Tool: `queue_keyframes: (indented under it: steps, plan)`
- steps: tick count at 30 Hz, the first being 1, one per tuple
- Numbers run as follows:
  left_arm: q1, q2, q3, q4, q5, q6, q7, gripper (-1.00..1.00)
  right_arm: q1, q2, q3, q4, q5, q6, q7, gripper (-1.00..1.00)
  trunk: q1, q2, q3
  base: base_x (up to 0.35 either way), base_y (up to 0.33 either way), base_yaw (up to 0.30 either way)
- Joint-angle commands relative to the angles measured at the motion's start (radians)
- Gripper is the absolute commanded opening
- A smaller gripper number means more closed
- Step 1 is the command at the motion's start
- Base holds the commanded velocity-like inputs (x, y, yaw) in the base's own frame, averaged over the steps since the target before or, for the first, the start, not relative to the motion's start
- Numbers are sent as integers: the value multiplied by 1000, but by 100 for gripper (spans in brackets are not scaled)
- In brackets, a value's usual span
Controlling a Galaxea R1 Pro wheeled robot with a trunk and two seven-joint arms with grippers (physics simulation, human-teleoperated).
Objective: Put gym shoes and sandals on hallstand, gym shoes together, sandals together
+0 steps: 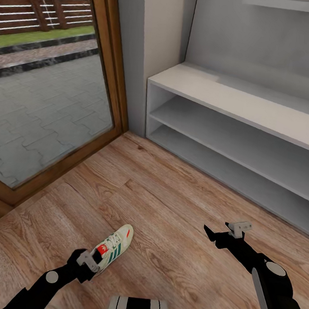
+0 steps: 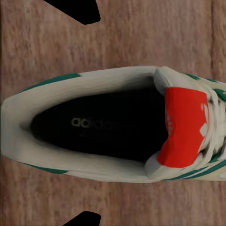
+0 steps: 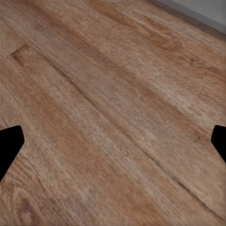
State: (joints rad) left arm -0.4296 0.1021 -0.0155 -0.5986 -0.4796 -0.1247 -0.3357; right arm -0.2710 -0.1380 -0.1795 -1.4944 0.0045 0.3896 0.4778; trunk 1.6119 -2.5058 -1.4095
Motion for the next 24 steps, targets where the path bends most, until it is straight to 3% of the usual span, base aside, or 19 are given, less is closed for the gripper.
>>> queue_keyframes:
  steps: [1, 24]
  plan:
    - [0, 3, -1, 0, -9, -7, 3, 100, 0, 0, -2, -1, 0, 6, 5, 100, 0, 0, -1, 0, 0, 0]
    - [0, 17, 3, 12, -2, -87, 26, 100, 0, 1, -2, 0, 1, 6, 5, 100, 0, 0, -1, 0, 0, 0]
